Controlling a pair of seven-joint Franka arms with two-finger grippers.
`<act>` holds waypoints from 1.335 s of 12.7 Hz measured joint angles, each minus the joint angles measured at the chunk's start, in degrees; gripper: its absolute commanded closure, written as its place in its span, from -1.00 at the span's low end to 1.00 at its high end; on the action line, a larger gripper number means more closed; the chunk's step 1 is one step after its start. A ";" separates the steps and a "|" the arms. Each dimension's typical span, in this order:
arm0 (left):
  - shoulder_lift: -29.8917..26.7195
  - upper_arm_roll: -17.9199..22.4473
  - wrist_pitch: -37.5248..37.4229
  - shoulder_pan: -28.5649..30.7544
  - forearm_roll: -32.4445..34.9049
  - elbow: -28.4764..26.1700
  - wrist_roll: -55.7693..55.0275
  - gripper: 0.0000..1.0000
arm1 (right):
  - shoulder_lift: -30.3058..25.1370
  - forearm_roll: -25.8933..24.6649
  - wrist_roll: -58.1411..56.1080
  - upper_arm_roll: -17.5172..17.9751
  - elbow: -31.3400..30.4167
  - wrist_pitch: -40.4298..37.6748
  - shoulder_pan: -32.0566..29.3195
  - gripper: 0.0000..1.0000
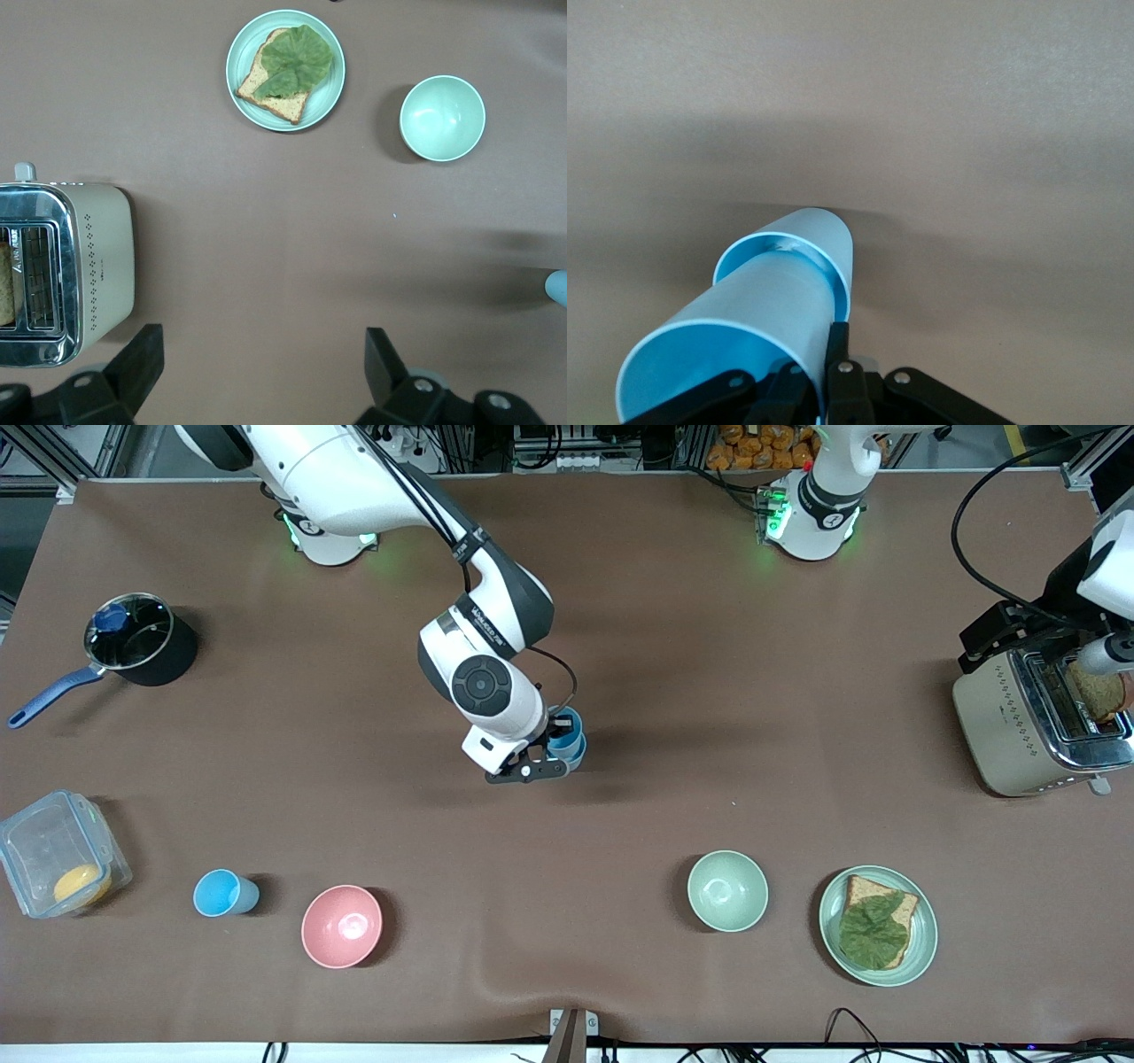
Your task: Stack blue cups with both arms
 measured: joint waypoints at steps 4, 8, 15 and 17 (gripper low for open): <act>0.70 0.03 0.04 -0.29 0.00 0.05 0.04 -1.00 | 0.35 -0.03 0.00 -0.05 -0.01 0.55 0.09 -0.73; 0.72 0.07 0.03 -0.33 0.00 0.06 0.05 -1.00 | 0.35 -0.03 0.58 -0.04 0.19 0.70 0.30 -1.00; 0.74 0.06 -0.14 -0.31 0.00 0.09 0.05 -1.00 | -3.67 -0.03 0.23 -1.55 2.34 -1.55 -4.60 -1.00; 0.70 0.07 -0.58 -0.31 0.00 0.14 0.05 -1.00 | -6.08 -0.07 -3.65 -1.65 2.44 -3.48 -7.94 -1.00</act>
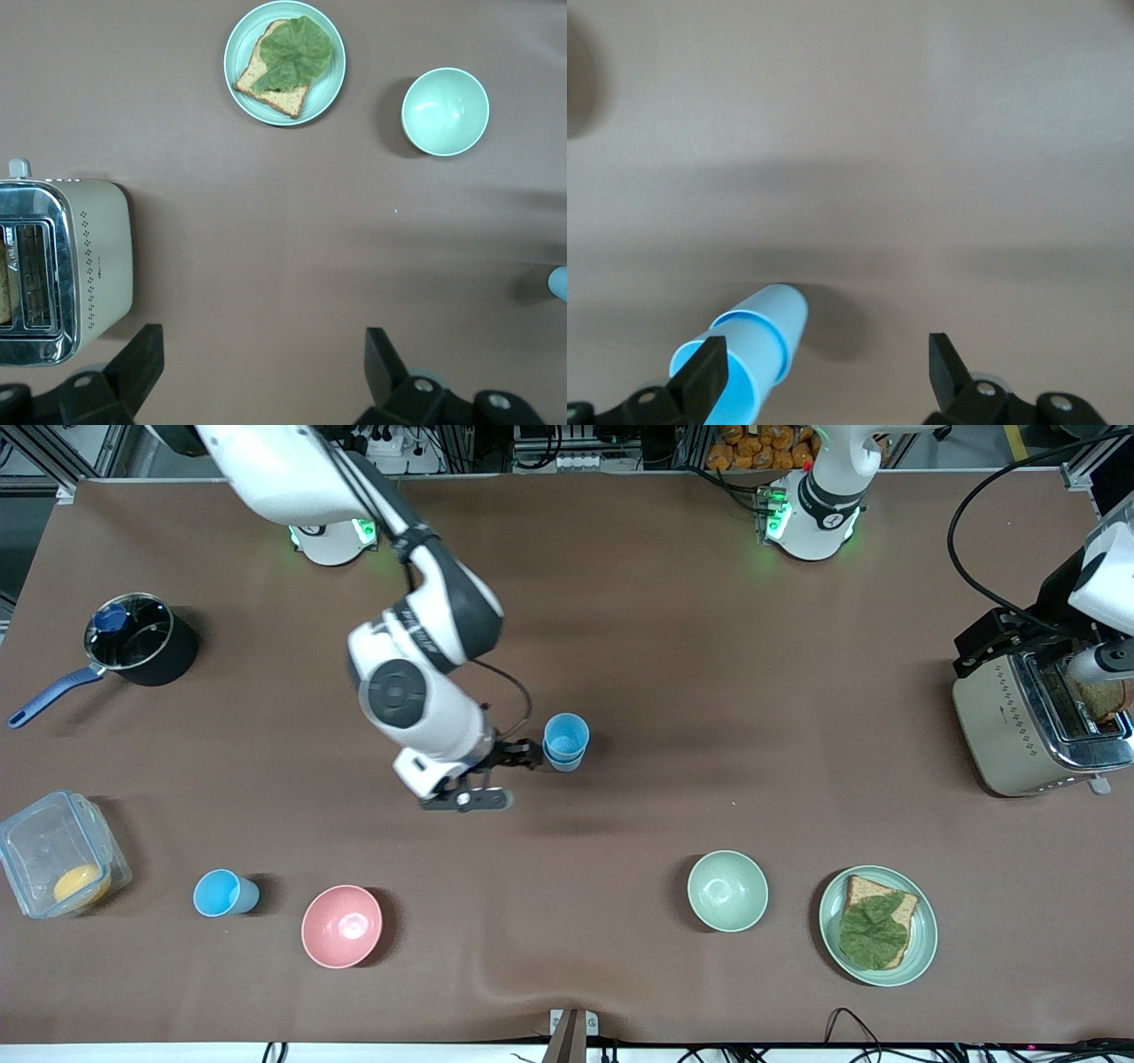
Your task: Stack blue cups with both arms
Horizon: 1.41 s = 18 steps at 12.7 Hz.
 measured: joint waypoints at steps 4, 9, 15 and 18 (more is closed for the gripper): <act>-0.01 -0.07 -1.68 -0.01 0.00 0.04 0.02 -1.00 | -4.15 -0.10 -18.52 -0.56 0.06 -8.78 -10.47 -1.00; 0.00 -1.11 -2.52 -0.13 0.00 0.05 0.09 -1.00 | -13.71 -7.80 -30.63 -0.67 0.42 -20.06 -23.48 -1.00; 0.05 -1.46 -2.79 -0.16 0.00 -0.14 0.09 -1.00 | -33.25 -9.35 -25.15 -0.74 -9.99 -25.55 -27.92 -1.00; 0.06 -1.47 -2.82 -0.16 0.00 -0.23 0.09 -1.00 | -35.37 -9.36 -22.19 -1.02 -12.40 -25.82 -27.93 -1.00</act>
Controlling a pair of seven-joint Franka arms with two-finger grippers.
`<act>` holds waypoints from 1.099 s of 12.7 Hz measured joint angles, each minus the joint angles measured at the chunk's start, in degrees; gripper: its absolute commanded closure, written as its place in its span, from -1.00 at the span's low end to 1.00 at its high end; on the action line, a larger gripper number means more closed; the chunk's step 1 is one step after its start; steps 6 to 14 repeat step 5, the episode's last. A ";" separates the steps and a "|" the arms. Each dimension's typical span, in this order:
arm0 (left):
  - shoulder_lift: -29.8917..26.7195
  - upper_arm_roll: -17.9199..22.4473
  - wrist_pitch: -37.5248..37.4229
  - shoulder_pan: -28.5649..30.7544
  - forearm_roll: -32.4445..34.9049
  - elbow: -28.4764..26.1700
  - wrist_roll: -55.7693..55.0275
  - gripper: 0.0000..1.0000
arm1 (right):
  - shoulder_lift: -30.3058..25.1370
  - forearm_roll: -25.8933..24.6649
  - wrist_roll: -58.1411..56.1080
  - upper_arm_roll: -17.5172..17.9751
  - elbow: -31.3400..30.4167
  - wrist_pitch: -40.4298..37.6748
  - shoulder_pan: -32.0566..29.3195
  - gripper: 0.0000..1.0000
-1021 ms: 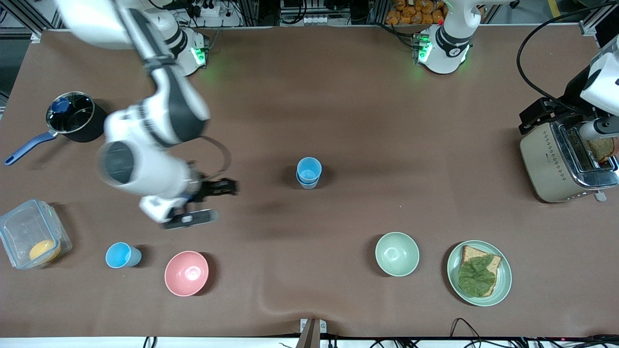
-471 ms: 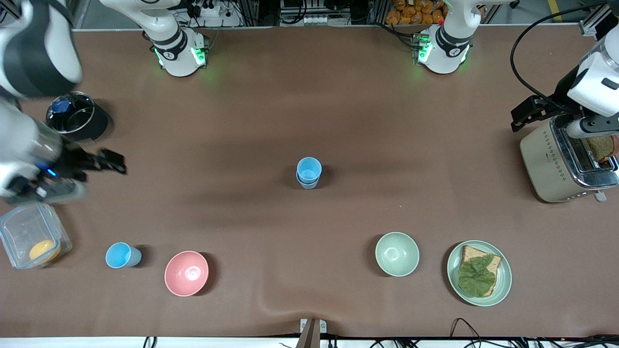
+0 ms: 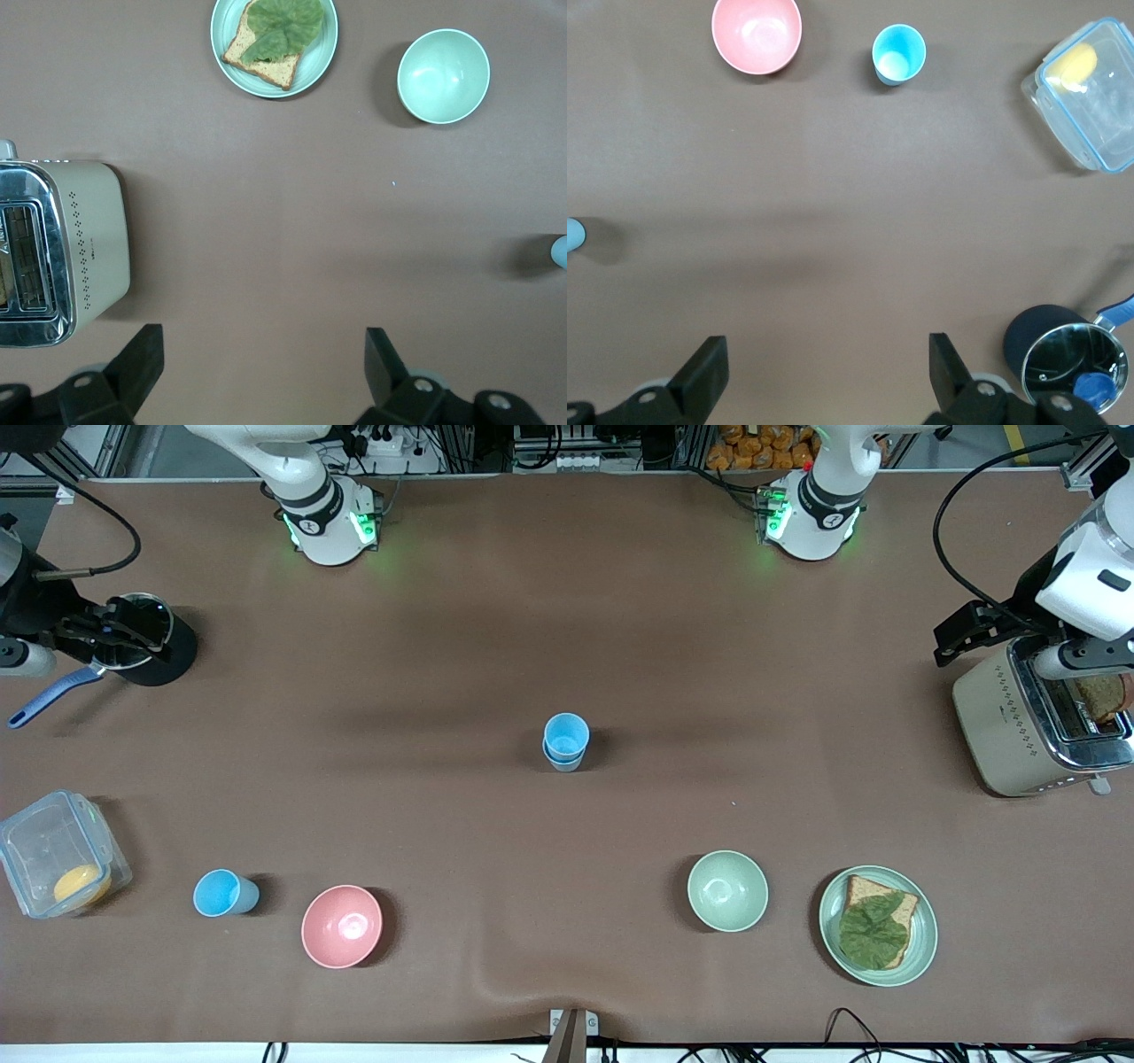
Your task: Stack blue cups with both arms
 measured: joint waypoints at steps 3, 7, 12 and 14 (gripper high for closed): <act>0.08 0.02 0.05 0.02 0.00 0.00 0.00 -1.00 | 0.03 0.00 0.53 -1.49 -0.48 0.17 0.39 -1.00; 0.16 0.11 0.15 0.11 -0.52 0.48 0.00 -1.00 | 0.03 0.02 0.53 -5.35 -0.48 0.17 3.17 -1.00; 0.16 0.11 0.15 0.11 -0.52 0.48 0.00 -1.00 | 0.03 0.02 0.53 -5.35 -0.48 0.17 3.17 -1.00; 0.16 0.11 0.15 0.11 -0.52 0.48 0.00 -1.00 | 0.03 0.02 0.53 -5.35 -0.48 0.17 3.17 -1.00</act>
